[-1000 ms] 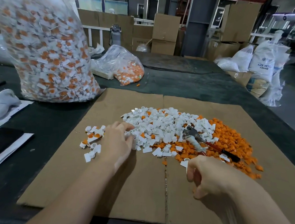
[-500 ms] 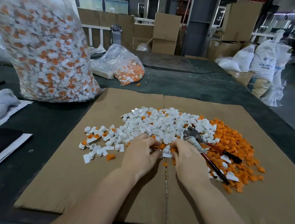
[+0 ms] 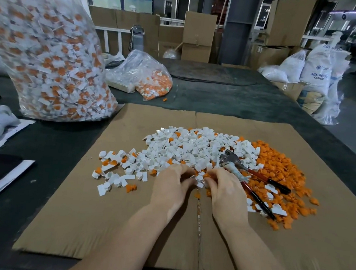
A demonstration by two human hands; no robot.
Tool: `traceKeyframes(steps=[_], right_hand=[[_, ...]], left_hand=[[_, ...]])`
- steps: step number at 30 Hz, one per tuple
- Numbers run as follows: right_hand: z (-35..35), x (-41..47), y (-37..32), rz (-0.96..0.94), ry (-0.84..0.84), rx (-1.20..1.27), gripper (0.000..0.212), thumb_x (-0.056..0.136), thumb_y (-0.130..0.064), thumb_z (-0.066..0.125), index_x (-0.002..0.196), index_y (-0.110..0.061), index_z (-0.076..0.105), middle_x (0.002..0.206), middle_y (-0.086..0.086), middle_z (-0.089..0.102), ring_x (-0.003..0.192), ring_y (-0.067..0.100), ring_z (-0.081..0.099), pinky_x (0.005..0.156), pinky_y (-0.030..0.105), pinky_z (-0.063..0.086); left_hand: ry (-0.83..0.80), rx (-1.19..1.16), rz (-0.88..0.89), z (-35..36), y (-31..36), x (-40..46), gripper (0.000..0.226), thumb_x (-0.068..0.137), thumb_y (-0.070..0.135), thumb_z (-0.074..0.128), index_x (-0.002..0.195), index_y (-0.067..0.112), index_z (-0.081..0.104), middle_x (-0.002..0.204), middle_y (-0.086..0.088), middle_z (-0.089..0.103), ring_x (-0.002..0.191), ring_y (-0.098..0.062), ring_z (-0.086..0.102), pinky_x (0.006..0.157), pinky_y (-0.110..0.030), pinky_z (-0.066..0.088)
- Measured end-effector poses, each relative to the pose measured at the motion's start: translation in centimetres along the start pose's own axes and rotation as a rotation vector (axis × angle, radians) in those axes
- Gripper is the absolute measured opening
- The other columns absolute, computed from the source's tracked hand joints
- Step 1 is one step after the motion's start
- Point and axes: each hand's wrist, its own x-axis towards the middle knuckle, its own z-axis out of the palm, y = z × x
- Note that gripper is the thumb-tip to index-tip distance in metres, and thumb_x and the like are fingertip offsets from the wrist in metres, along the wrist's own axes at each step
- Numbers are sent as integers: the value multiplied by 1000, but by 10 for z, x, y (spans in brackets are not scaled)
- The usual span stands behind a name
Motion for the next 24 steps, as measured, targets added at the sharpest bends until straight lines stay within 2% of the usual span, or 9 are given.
traceKeyframes(steps=[3,6,8,11,13,18,20,22,24], right_hand=[[0,-2,-1,11,9,13,12,89,-11,61,99,-5,62,87,7,67,86,22,61,70,37,52],[-1,-1,-2,-15,0,29,14,87,-5,63,100,-4,65,92,7,68,91,24,61,77,36,52],[-2,-1,-2,-46,14,35,17,83,1,65,99,-3,68,92,9,68,91,26,62,79,37,52],[-3,-2,-2,-41,34,56,20,82,4,66,101,-2,70,92,10,68,92,26,62,81,35,50],[-4,-2,-2,-18,45,74,19,83,2,65,101,-2,69,93,9,69,92,25,63,82,33,49],[-5,-4,-2,32,31,121,4,85,-10,67,88,-7,68,83,2,68,82,17,61,72,29,49],[-5,-4,-1,31,6,124,5,85,-13,66,85,-7,67,81,1,66,81,16,59,71,29,48],[-4,-4,-1,19,-31,110,9,87,-17,64,84,-8,66,80,0,64,80,15,56,69,28,46],[-3,-4,-2,-10,-54,86,11,87,-18,64,82,-9,64,77,-1,62,77,14,54,67,26,45]], left_hand=[[-10,-40,-41,1,2,1,16,87,29,65,98,20,73,98,7,66,86,-4,52,68,-5,33],[-36,-50,-48,2,1,0,16,88,29,63,91,18,75,94,4,67,90,-10,58,69,-13,32],[-35,-46,-44,2,-1,0,14,86,23,66,96,18,74,98,4,67,91,-9,58,68,-7,33],[-11,-95,-64,1,-3,-1,31,82,18,71,113,19,67,103,5,64,84,-1,53,68,5,34],[-20,-90,-73,0,-4,-1,35,82,20,72,117,20,65,95,8,62,78,0,51,66,4,34],[-27,-130,-103,1,-5,-1,4,84,28,69,87,24,68,75,12,61,69,0,53,60,-3,37],[-21,-154,-104,0,-6,-2,5,86,26,66,82,27,64,74,12,63,71,-2,57,61,-6,39],[-21,-192,-116,0,-7,-1,6,88,24,64,83,27,63,76,10,65,76,-9,61,69,-15,46],[-15,-198,-117,0,-8,-1,8,89,23,63,83,28,62,75,13,63,76,-6,59,67,-10,43]])
